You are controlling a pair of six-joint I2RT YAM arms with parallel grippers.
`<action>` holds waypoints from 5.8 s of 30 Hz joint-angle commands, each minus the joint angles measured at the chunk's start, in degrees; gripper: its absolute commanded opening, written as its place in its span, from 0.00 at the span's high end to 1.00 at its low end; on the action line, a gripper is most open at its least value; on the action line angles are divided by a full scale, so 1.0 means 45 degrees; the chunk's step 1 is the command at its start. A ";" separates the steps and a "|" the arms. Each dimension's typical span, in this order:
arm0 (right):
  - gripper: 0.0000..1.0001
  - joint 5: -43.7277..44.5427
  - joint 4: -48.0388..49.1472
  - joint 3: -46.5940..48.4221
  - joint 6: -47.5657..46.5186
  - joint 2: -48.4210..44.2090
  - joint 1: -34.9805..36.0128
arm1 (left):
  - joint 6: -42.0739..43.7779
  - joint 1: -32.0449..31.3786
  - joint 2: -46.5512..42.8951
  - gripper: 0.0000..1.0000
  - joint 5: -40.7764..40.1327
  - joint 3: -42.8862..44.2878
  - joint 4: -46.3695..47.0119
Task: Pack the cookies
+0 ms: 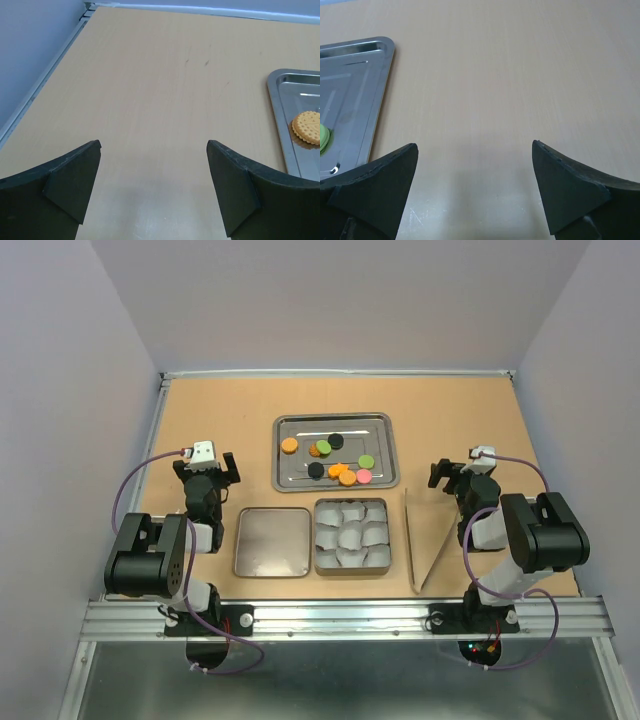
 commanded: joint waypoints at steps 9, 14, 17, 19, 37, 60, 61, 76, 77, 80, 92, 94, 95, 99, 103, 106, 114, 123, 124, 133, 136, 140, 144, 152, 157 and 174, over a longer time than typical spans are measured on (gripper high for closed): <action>0.00 -0.0097 0.0853 -0.0147 -0.0259 -0.0055 -0.0085 | 0.0221 0.0042 -0.0206 0.01 0.0010 -0.0020 0.3117; 0.00 -0.0078 0.0853 -0.0127 -0.0259 -0.0055 -0.0085 | 0.0221 0.0042 -0.0206 0.01 -0.0009 -0.0020 0.3117; 0.00 0.0584 0.0155 0.0067 -0.0006 -0.1391 -0.0065 | 0.0221 0.0062 -0.0225 0.01 0.0010 -0.0020 0.3117; 0.00 0.1288 -0.3042 0.0767 0.0132 -0.2627 -0.0085 | 0.0220 0.0042 -0.0206 0.01 0.0010 -0.0020 0.3117; 0.00 -0.0370 -2.8845 1.1552 0.5913 -0.6110 -0.0085 | 0.0221 0.0042 -0.0206 0.01 0.0010 -0.0020 0.3136; 0.00 -0.4705 -2.9853 0.6182 0.6402 -0.7184 0.2942 | 0.0221 0.0042 -0.0187 0.01 0.0010 -0.0020 0.3136; 0.00 -0.4649 -2.9638 0.6162 0.6401 -0.7126 0.3078 | 0.0221 0.0042 -0.0186 0.01 0.0010 -0.0020 0.3136; 0.00 -0.2774 -2.7311 0.6298 0.6695 -0.5153 0.3958 | 0.0221 0.0062 -0.0206 0.01 0.0010 -0.0020 0.3136; 0.00 -0.2696 -2.7369 0.6376 0.6675 -0.5153 0.3958 | 0.0201 0.0043 -0.0206 0.01 0.0010 -0.0020 0.3136; 0.00 -0.2461 -2.7876 0.7019 0.6714 -0.5113 0.3978 | 0.0221 0.0042 -0.0206 0.01 0.0010 -0.0020 0.3117; 0.00 -0.1797 -2.8054 0.6456 0.7182 -0.4918 0.4192 | 0.0201 0.0042 -0.0206 0.01 0.0010 -0.0020 0.3136; 0.00 -0.1835 -2.7703 0.6203 0.7221 -0.4782 0.4232 | 0.0221 0.0062 -0.0206 0.01 0.0010 -0.0020 0.3117; 0.00 -0.1874 -2.7586 0.6123 0.7260 -0.4723 0.4270 | 0.0221 0.0043 -0.0206 0.01 0.0010 -0.0020 0.3136; 0.00 -0.1720 -2.7155 0.5947 0.7436 -0.4295 0.4466 | 0.0221 0.0042 -0.0206 0.01 0.0010 -0.0020 0.3117; 0.00 -0.1465 -2.7097 0.5967 0.7554 -0.4118 0.4661 | 0.0201 0.0042 -0.0206 0.01 0.0010 -0.0020 0.3117; 0.00 -0.1445 -2.6726 0.5811 0.7573 -0.3962 0.4700 | 0.0221 0.0042 -0.0206 0.01 0.0010 -0.0020 0.3136; 0.00 -0.0645 -2.5887 0.5498 0.8236 -0.3434 0.4934 | 0.0221 0.0042 -0.0206 0.01 0.0010 -0.0020 0.3136; 0.20 0.0702 -2.5280 0.5420 0.9038 -0.3375 0.5422 | 0.0221 0.0042 -0.0206 0.01 0.0010 -0.0020 0.3136; 0.24 0.0916 -2.5241 0.5439 0.9077 -0.3317 0.5655 | 0.0221 0.0042 -0.0206 0.01 0.0010 -0.0020 0.3136; 0.57 0.1133 -2.4948 0.5147 0.9234 -0.2420 0.6692 | 0.0221 0.0043 -0.0206 0.01 0.0010 -0.0020 0.3136; 0.64 0.0977 -2.5045 0.5224 0.9136 -0.2554 0.6751 | 0.0221 0.0042 -0.0206 0.01 0.0010 -0.0020 0.3136; 0.69 0.1073 -2.5844 0.5943 0.8980 -0.3159 0.6771 | 0.0221 0.0043 -0.0186 0.01 0.0010 -0.0020 0.3136; 0.70 0.1328 -2.7560 0.7760 0.8823 -0.3725 0.6790 | 0.0221 0.0042 -0.0206 0.01 0.0010 -0.0020 0.3136; 0.70 0.2109 -3.0258 1.2173 0.7849 -0.3688 0.6752 | 0.0357 0.0023 -0.1589 0.01 0.0400 0.0446 0.1191; 0.70 0.0011 -3.0087 1.4244 0.6599 -0.3668 0.6751 | -0.1531 0.0042 -0.3253 0.01 -0.0478 0.4913 -0.8099; 0.64 -0.7326 -2.9849 1.9169 0.4213 0.1740 0.7025 | -0.6365 0.0394 -0.4326 0.01 0.7100 0.8162 -1.5981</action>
